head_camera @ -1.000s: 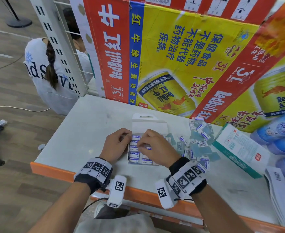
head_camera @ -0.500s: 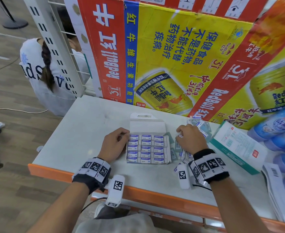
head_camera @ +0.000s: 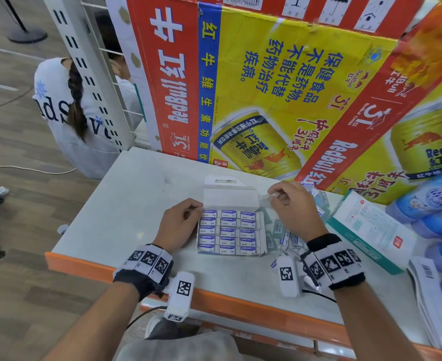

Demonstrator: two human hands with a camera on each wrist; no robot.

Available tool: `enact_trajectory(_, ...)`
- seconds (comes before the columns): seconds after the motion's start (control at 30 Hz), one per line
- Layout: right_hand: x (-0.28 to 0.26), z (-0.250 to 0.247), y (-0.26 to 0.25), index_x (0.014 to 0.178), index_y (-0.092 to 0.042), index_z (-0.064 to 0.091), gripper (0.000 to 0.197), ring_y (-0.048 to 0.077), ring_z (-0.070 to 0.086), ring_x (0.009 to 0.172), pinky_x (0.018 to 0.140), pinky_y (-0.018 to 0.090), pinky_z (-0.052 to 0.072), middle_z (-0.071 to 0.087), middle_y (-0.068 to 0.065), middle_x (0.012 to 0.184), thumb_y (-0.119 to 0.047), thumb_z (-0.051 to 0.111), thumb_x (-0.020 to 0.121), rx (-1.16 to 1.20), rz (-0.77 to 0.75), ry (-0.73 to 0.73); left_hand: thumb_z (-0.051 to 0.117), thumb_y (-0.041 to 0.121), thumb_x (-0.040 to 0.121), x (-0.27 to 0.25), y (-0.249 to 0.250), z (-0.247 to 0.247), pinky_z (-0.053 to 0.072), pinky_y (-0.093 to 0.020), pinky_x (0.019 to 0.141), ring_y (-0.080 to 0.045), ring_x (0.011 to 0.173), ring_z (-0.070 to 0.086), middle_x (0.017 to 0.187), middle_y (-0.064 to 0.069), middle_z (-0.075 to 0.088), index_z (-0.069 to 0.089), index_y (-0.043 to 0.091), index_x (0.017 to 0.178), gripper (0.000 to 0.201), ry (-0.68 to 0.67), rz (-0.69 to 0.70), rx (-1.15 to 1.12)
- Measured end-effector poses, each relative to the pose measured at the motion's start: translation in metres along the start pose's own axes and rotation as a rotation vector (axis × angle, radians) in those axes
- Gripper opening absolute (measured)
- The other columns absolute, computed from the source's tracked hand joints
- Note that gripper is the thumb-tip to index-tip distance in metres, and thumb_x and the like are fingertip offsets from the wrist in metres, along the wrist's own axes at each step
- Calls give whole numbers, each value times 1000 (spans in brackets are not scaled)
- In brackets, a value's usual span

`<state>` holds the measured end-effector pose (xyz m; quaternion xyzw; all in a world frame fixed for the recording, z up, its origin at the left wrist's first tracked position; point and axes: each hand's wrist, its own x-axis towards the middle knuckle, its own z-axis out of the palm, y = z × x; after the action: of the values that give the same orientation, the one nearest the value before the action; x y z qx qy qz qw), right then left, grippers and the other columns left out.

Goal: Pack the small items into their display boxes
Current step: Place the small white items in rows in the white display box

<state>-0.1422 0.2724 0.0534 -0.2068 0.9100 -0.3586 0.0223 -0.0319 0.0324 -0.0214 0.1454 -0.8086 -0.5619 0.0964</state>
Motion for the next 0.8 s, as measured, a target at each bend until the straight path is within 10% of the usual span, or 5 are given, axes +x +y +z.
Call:
enact_trajectory(0.5,-27,34,-24,76,-11,62,7,13,51,82,72,25,45,62,0,81,-7,67,77,-27,-262,-347,56,22,92,0,1,0,45,-7,58,-8,71,64,80,5,72,66,24,86,12,7,3,-2)
enact_trajectory(0.8,-26,42,-30,75,-10,58,8,11,41,82,71,19,34,56,-1,84,-8,65,79,-127,-274,-398,57,23,92,-1,2,0,44,-7,57,-7,69,64,77,12,71,64,32,81,16,10,6,-4)
